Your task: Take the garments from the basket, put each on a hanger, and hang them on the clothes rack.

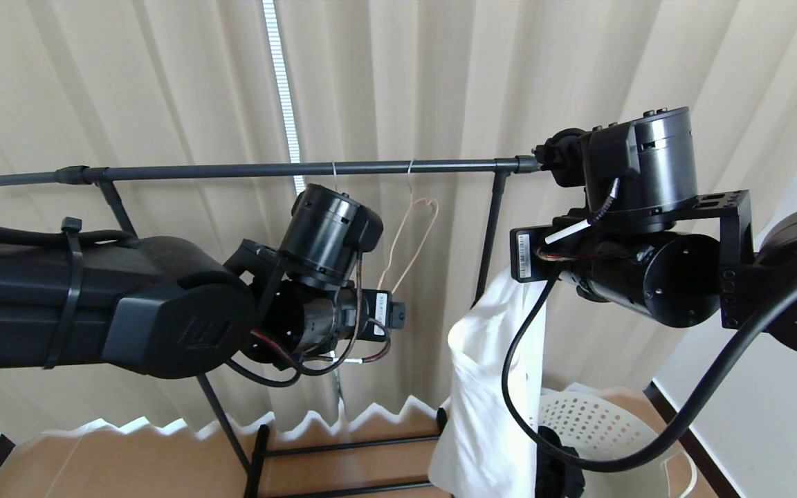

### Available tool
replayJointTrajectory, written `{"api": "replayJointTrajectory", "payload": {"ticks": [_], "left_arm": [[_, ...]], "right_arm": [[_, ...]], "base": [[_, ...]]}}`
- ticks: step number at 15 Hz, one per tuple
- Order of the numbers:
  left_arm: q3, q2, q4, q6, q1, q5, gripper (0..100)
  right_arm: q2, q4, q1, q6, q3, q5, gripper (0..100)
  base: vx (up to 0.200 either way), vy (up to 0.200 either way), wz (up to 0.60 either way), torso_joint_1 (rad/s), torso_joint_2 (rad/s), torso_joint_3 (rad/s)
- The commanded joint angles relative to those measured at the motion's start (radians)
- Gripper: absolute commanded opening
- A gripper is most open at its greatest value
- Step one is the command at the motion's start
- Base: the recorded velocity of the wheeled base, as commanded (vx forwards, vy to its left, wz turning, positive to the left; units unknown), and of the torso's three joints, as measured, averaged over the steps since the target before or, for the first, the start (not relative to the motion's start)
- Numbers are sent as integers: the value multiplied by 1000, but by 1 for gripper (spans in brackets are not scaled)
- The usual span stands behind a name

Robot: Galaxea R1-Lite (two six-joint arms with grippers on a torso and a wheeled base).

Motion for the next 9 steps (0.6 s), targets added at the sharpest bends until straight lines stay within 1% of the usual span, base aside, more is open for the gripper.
{"api": "replayJointTrajectory", "payload": {"ticks": [1, 4, 7, 8, 9], "left_arm": [[-5, -3, 0, -1, 19, 2, 100], [-36, 32, -18, 4, 73, 2, 100], [-101, 92, -20, 10, 118, 2, 100], [-150, 137, -20, 33, 134, 2, 100], [-154, 141, -21, 36, 136, 2, 100]], "right_arm": [[0, -1, -4, 0, 0, 0, 0], [-3, -1, -4, 1, 2, -3, 0], [-3, -1, -4, 1, 3, -10, 0], [-3, -1, -4, 1, 5, -14, 0], [-3, -1, -4, 1, 6, -14, 0]], "base": [[0, 0, 0, 0, 0, 0], [0, 0, 0, 0, 0, 0], [0, 0, 0, 0, 0, 0], [0, 0, 0, 0, 0, 0], [0, 0, 0, 0, 0, 0]]}}
